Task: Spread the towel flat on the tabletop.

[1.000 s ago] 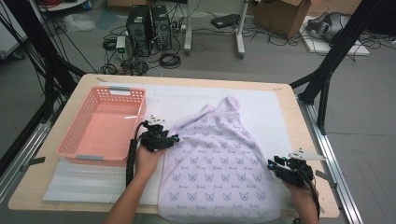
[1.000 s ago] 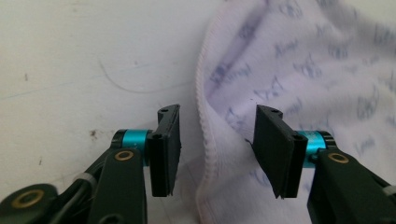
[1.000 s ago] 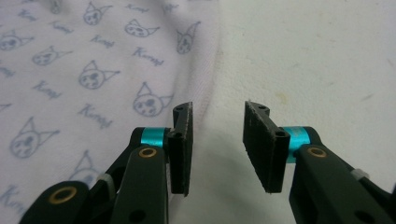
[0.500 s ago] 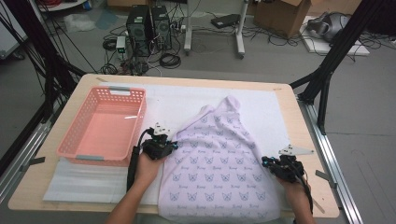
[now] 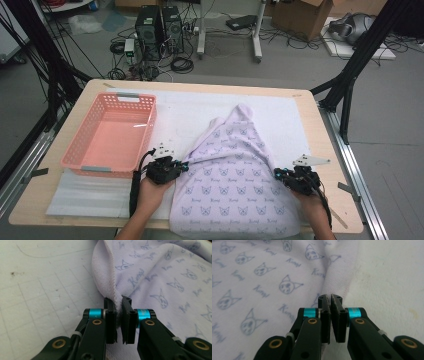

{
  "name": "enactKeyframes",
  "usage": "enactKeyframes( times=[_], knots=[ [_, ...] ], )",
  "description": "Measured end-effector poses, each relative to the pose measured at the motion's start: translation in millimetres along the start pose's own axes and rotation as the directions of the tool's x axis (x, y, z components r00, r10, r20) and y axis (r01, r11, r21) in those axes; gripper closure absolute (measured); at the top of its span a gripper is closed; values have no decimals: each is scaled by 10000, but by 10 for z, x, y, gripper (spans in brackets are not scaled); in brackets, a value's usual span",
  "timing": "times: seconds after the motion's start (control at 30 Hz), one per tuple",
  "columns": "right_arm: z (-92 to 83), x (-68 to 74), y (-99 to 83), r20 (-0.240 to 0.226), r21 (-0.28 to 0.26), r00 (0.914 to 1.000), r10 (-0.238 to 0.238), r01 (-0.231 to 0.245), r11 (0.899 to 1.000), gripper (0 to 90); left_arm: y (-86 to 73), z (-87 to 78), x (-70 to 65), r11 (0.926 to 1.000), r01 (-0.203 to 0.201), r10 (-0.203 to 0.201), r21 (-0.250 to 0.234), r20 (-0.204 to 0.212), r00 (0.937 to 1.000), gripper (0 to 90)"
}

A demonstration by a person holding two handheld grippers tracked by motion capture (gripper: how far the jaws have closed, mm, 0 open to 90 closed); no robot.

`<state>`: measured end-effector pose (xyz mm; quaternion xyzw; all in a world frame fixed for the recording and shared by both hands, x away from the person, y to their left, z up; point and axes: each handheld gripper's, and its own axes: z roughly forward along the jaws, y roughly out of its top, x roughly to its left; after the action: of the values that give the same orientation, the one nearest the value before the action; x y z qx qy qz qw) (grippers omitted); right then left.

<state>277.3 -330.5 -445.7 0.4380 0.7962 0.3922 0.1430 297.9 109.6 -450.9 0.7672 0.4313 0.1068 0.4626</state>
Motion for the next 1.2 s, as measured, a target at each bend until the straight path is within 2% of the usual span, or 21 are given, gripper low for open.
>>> enactKeyframes(
  times=[0.1,0.13,0.17,0.2,0.3,0.33,0.37,0.47,0.5,0.53,0.57,0.6,0.67,0.7,0.83,0.93,1.03,1.2],
  knots=[
    [-136,25,-83,-95,241,9999,-108,111,9996,887,-19,-28,-9,10000,-45,45,24,52,10000,831],
    [-194,45,-114,21,342,9995,-326,325,9989,888,-27,-41,-18,9999,-115,115,37,66,9999,832],
    [-194,45,-114,21,342,9995,-326,325,9989,888,-37,-51,-32,10000,-97,97,12,59,9999,832],
    [-318,72,-175,255,641,9981,-555,538,9965,888,-46,-65,-43,10000,-83,82,27,101,9999,832],
    [-486,70,-296,61,530,9994,-339,336,9980,888,-86,-113,-92,9999,-126,124,41,286,9995,832],
    [-486,70,-296,61,530,9994,-339,336,9980,888,-86,-113,-92,9999,-126,124,41,286,9995,832],
    [-555,86,-358,-197,583,9996,-219,230,9980,888,-98,-134,-107,9998,-162,160,71,343,9993,831],
    [-612,150,-404,-418,1053,9984,-385,427,9935,888,-145,-193,-168,9999,-153,150,69,470,9988,827],
    [-630,168,-410,-390,1065,9983,-433,472,9932,886,-154,-209,-178,9998,-177,172,77,533,9984,817],
    [-643,170,-406,-390,899,9982,-462,495,9947,872,-159,-214,-185,9999,-128,125,36,574,9983,778],
    [-659,169,-392,-313,679,9989,-345,365,9970,833,-148,-206,-182,9999,-52,61,-141,645,9979,701],
    [-669,150,-372,-203,269,9996,-189,195,9994,766,-141,-196,-176,9998,-5,18,-200,655,9979,630],
    [-675,76,-324,-233,-664,9992,325,-340,9972,762,-139,-184,-171,9996,-26,46,-292,686,9976,581],
    [-669,37,-294,-128,-956,9988,476,-486,9942,763,-133,-169,-166,9989,-238,266,-416,676,9974,564],
    [-567,-64,-214,449,-1214,9977,507,-449,9916,768,-114,-167,-158,9970,-343,389,-693,664,9970,528],
    [-416,-128,-118,771,-1076,9963,392,-307,9937,773,-90,-177,-139,9949,-458,509,-901,553,9972,502],
    [-121,-183,69,1145,-624,9933,129,-57,9980,772,-82,-181,-113,9942,-412,466,-998,523,9975,501],
    [287,-206,330,1962,242,9787,-611,575,9981,778,-65,-192,-84,9933,-462,512,-1063,443,9977,497]
  ],
)
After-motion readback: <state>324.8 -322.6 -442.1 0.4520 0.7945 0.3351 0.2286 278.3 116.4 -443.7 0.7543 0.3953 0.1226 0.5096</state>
